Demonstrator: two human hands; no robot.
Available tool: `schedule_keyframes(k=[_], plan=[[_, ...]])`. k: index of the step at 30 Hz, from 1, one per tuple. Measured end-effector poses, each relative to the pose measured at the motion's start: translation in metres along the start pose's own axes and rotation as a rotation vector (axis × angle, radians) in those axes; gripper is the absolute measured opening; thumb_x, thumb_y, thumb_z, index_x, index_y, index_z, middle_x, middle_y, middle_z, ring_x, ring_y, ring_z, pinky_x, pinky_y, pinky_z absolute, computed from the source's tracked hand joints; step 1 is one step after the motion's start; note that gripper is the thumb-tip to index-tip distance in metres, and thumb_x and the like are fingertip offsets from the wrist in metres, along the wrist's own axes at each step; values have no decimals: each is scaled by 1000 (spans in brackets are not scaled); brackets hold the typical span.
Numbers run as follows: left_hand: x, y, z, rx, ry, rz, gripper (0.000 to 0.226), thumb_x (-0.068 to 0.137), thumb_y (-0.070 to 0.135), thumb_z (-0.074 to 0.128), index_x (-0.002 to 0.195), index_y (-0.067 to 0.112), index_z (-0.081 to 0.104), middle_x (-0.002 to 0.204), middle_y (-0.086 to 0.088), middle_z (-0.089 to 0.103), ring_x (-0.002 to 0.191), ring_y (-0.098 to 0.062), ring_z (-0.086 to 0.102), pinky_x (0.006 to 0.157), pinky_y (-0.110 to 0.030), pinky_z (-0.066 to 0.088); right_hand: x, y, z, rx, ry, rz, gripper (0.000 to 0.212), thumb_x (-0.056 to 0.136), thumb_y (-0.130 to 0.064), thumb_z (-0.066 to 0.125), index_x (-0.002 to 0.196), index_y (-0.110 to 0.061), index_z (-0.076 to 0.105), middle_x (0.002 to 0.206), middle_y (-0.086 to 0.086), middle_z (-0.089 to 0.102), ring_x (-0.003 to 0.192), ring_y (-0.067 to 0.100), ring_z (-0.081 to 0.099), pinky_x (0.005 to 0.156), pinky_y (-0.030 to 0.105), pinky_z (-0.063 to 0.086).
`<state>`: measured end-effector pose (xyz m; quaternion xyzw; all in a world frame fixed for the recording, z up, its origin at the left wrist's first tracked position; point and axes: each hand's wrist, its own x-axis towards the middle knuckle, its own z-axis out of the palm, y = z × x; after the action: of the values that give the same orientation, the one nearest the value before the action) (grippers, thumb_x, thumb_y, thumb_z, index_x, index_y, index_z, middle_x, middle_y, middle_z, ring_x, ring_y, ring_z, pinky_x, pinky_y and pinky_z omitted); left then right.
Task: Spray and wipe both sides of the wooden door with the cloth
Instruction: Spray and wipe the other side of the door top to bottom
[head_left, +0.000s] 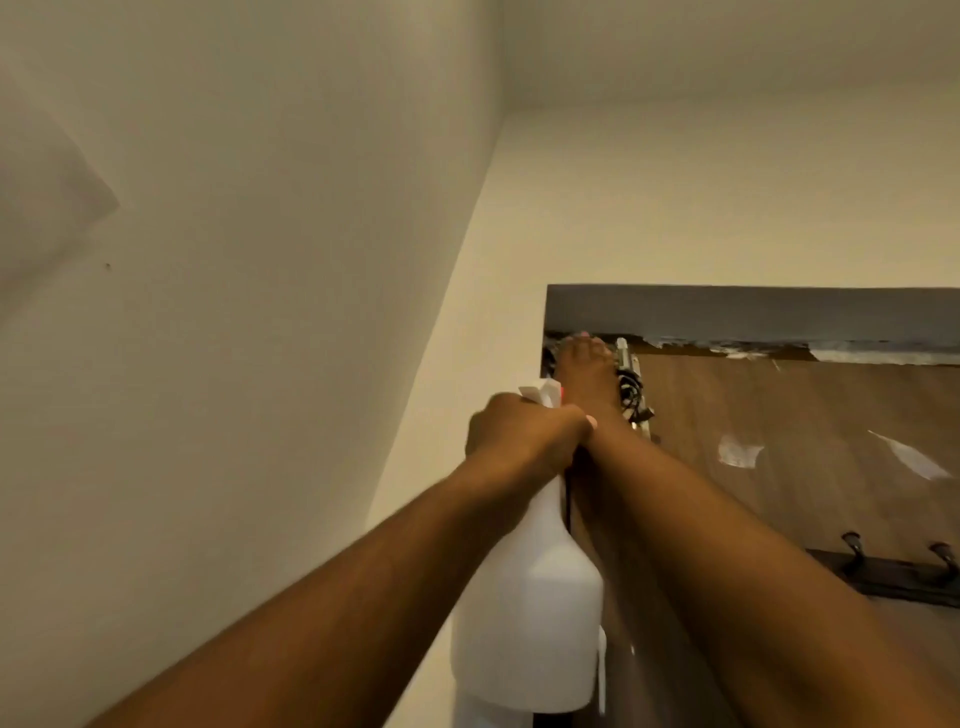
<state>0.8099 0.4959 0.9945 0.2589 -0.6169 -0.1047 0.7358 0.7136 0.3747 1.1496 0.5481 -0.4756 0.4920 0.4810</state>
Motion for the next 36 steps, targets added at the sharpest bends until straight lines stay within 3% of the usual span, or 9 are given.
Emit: schedule_keyframes(k=[3, 5, 10, 14, 18, 21, 25, 29, 36], plan=[[-1, -3, 2, 7, 1, 4, 39, 60, 35, 74, 89, 9, 67, 76, -7, 70, 72, -22, 69, 77, -37, 59, -73, 8, 5, -10, -112, -137, 64, 106, -17, 39, 158, -2, 5, 166, 21, 2, 154, 35, 3, 126, 47, 3], [-4, -5, -2, 0, -6, 3, 25, 69, 27, 74, 85, 12, 62, 77, -8, 68, 70, -20, 68, 76, -37, 59, -123, 18, 4, 30, -36, -215, 60, 108, -21, 34, 159, -10, 5, 167, 15, 0, 155, 29, -2, 122, 39, -6], [-9, -4, -1, 11, -99, -12, 28, 75, 24, 75, 96, 14, 60, 82, -15, 70, 82, -30, 70, 79, -45, 58, -192, 97, -3, -72, 40, -251, 57, 95, -29, 30, 149, -13, 43, 153, 13, 43, 142, 29, 42, 115, 42, 19], [-9, 2, 14, 40, -119, -48, 37, 76, 26, 74, 104, 8, 58, 85, -15, 68, 76, -27, 69, 76, -39, 59, -153, 162, -29, -94, -9, -49, 55, 106, -23, 24, 159, -17, 13, 167, 8, 11, 154, 24, 9, 124, 42, 3], [-7, 4, 37, 76, -144, -47, 39, 77, 24, 73, 107, 7, 55, 79, -13, 66, 68, -24, 64, 72, -37, 59, -86, 174, -38, -66, -4, -16, 56, 106, -22, 29, 160, -19, 13, 168, 5, 9, 154, 23, 6, 124, 47, 3], [-8, 7, 52, 91, -126, -41, 39, 79, 23, 72, 109, 9, 52, 80, -12, 61, 66, -21, 60, 57, -30, 53, -62, 170, -37, -20, -22, -28, 56, 105, -22, 32, 160, -18, 16, 168, 5, 9, 154, 23, 5, 124, 45, 2], [-10, 10, 72, 20, -182, -54, 43, 78, 24, 72, 113, 9, 51, 90, -15, 65, 71, -22, 64, 60, -31, 55, -99, 166, -42, 8, -86, -219, 56, 108, -27, 30, 160, -20, 12, 168, 2, 3, 155, 19, 0, 123, 39, -1], [-11, 18, 83, -27, -143, -4, 28, 80, 28, 68, 98, 16, 51, 89, -14, 64, 71, -21, 62, 68, -33, 57, -139, 186, -53, -111, -160, -467, 56, 108, -40, 26, 159, -29, 7, 166, -7, -1, 154, 12, -1, 123, 35, 4], [-9, 21, 88, -24, -75, 70, 47, 79, 32, 70, 116, 16, 45, 98, -14, 64, 78, -21, 64, 69, -34, 56, -23, 152, -39, -61, -93, -138, 56, 108, -34, 26, 160, -24, 9, 168, 1, 2, 155, 25, 0, 125, 49, 4]])
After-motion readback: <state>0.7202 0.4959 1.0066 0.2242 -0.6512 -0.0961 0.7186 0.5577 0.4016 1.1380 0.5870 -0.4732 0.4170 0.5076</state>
